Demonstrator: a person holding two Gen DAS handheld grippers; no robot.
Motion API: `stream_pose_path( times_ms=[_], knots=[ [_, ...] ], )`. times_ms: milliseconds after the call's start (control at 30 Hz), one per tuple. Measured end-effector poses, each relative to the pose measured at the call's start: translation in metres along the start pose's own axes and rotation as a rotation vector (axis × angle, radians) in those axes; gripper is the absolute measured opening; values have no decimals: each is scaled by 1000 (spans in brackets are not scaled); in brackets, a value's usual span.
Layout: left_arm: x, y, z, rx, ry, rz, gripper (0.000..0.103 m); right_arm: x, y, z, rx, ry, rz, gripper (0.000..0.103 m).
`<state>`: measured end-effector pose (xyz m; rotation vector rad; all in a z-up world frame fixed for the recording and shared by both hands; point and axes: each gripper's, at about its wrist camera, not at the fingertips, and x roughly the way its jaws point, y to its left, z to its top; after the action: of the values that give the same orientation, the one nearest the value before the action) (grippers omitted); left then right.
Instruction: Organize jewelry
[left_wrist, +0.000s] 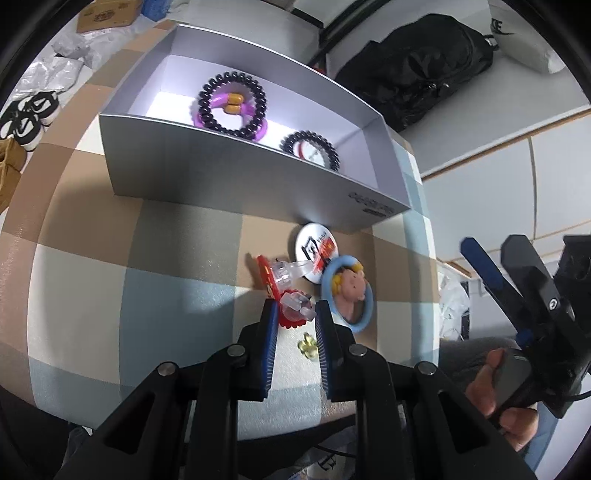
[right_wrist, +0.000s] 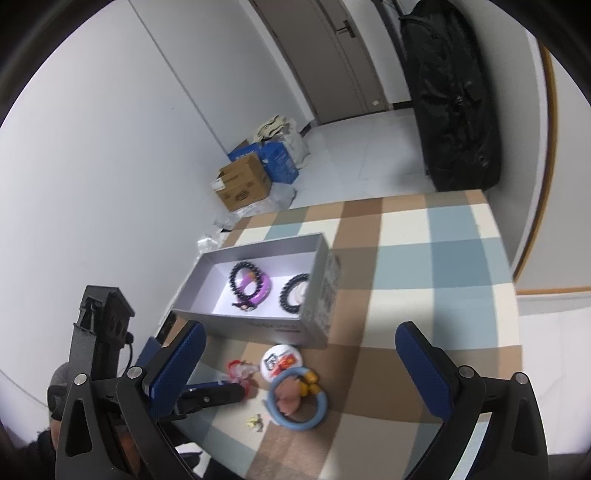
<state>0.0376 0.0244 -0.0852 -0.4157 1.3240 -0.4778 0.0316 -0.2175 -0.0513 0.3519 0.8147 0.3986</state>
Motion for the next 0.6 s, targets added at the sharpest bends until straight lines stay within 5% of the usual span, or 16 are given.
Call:
stream_pose_path(
  times_ms=[233, 600],
  knots=[
    [0, -5, -6, 62, 19, 60, 11, 15, 16, -7, 0, 88, 95, 100],
    [-3, -1, -13, 99, 41, 67, 10, 64, 37, -24, -10, 296, 136, 63]
  ],
)
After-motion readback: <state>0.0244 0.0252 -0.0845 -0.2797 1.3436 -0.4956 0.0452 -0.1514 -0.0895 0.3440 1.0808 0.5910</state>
